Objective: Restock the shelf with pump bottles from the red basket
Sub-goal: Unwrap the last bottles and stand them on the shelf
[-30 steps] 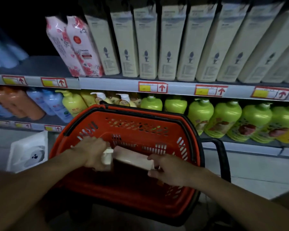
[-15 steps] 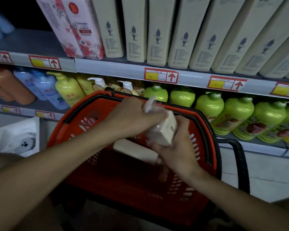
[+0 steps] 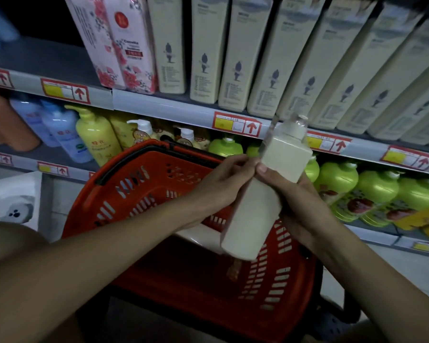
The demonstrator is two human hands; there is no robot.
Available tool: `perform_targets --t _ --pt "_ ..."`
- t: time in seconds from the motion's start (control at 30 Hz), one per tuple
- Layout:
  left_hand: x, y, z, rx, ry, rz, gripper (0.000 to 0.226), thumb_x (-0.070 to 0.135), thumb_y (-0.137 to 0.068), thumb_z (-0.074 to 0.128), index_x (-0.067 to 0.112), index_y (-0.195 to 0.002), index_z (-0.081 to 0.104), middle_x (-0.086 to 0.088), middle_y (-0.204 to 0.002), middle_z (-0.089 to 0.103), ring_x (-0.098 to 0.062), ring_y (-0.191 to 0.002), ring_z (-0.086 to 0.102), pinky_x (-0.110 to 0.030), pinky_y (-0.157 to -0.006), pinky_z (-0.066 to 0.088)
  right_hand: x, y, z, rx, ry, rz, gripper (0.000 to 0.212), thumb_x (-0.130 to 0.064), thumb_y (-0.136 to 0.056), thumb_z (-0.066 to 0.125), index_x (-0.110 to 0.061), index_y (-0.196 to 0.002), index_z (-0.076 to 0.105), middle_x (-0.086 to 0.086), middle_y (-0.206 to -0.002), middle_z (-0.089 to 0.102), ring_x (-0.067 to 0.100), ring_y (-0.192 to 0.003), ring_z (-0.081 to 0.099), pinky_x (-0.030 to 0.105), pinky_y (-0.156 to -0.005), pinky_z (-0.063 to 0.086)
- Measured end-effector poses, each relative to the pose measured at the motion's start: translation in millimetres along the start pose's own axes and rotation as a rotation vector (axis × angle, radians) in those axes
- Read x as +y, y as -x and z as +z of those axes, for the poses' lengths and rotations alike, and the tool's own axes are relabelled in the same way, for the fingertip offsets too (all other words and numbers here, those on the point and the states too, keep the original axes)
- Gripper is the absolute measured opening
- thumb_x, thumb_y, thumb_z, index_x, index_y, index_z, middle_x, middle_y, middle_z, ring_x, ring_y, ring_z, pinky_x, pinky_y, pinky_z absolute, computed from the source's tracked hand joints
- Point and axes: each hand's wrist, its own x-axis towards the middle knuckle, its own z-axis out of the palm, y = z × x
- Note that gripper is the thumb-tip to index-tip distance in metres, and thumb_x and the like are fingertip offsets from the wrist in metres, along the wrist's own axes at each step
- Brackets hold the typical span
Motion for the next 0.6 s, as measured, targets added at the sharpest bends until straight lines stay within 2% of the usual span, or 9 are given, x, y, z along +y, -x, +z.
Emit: perform_targets --t 0.07,0.1,0.17,0.23,0.33,0.43,0.5,0.6 --pt "2.3 1.9 -1.6 -0.15 0.048 -0.021 0.025 0.067 -0.086 0.056 0.063 -0.109 0.063 0.031 -0.112 0.07 0.011 -0.105 0.065 -0.031 -0.093 0.051 -4.9 0.5 0.9 -0.004 -0.066 0.005 0.066 -0.019 -0.082 0.078 -0.002 -0.14 0.052 0.03 -0.136 0.059 0.041 -0.12 0.063 0.046 -0.095 0.058" --pt "2.6 2.6 -3.5 -0.214 0.096 -0.042 0.028 0.057 -0.09 0.06 0.058 -0.118 0.061 0.023 -0.119 0.071 0.002 -0.113 0.066 -0.04 -0.099 0.052 -7.1 0.4 -0.4 -0.029 -0.142 0.022 0.065 -0.023 -0.085 0.075 -0.002 -0.141 0.051 0.031 -0.136 0.059 0.04 -0.119 0.063 0.048 -0.097 0.056" --pt "1.6 1.8 -9.0 -0.311 0.214 -0.108 0.055 0.04 -0.088 0.072 0.047 -0.138 0.052 0.008 -0.131 0.069 -0.015 -0.123 0.065 -0.052 -0.105 0.049 -9.8 -2.0 -5.9 -0.063 -0.322 0.098 0.061 -0.039 -0.089 0.068 -0.005 -0.139 0.057 0.026 -0.126 0.065 0.035 -0.114 0.064 0.049 -0.1 0.054" --pt "1.5 2.0 -11.3 -0.358 0.291 -0.172 0.072 0.028 -0.082 0.081 0.041 -0.144 0.047 -0.002 -0.13 0.07 -0.023 -0.121 0.067 -0.053 -0.104 0.051 -11.6 -5.1 -10.8 -0.065 -0.416 0.184 0.063 -0.053 -0.088 0.063 -0.01 -0.134 0.061 0.017 -0.116 0.065 0.033 -0.113 0.062 0.049 -0.104 0.051" --pt "0.5 3.3 -6.8 -0.295 0.235 -0.165 0.076 0.021 -0.078 0.085 0.034 -0.143 0.049 -0.004 -0.115 0.077 -0.024 -0.107 0.074 -0.048 -0.091 0.06 -12.8 -11.0 -15.8 -0.064 -0.34 0.213 0.062 -0.061 -0.086 0.056 -0.011 -0.123 0.066 0.013 -0.104 0.068 0.029 -0.097 0.067 0.043 -0.089 0.058" --pt "-2.2 4.9 -0.8 -0.179 0.199 -0.122 0.078 0.023 -0.068 0.091 0.032 -0.136 0.053 -0.003 -0.107 0.079 -0.024 -0.1 0.076 -0.054 -0.089 0.06 -12.0 -13.7 -10.9 -0.052 -0.175 0.184 0.062 -0.063 -0.089 0.054 -0.013 -0.122 0.07 0.013 -0.102 0.073 0.027 -0.091 0.072 0.039 -0.08 0.06" --pt "-5.3 7.9 0.8 -0.119 0.212 -0.096 0.076 0.026 -0.065 0.093 0.034 -0.131 0.057 -0.001 -0.106 0.079 -0.022 -0.098 0.077 -0.053 -0.087 0.061 -8.9 -13.0 -5.5 -0.067 -0.055 0.129 0.052 -0.058 -0.089 0.059 -0.019 -0.12 0.072 0.014 -0.105 0.075 0.027 -0.094 0.074 0.041 -0.081 0.061" --pt "-6.6 16.6 -1.0 -0.063 0.199 -0.048 0.07 0.02 -0.069 0.092 0.039 -0.127 0.058 0.001 -0.105 0.079 -0.019 -0.098 0.076 -0.049 -0.086 0.062 -3.9 -6.1 -0.1 -0.043 0.052 0.074 0.042 -0.048 -0.088 0.066 -0.021 -0.119 0.072 0.017 -0.115 0.075 0.035 -0.106 0.072 0.051 -0.094 0.059"
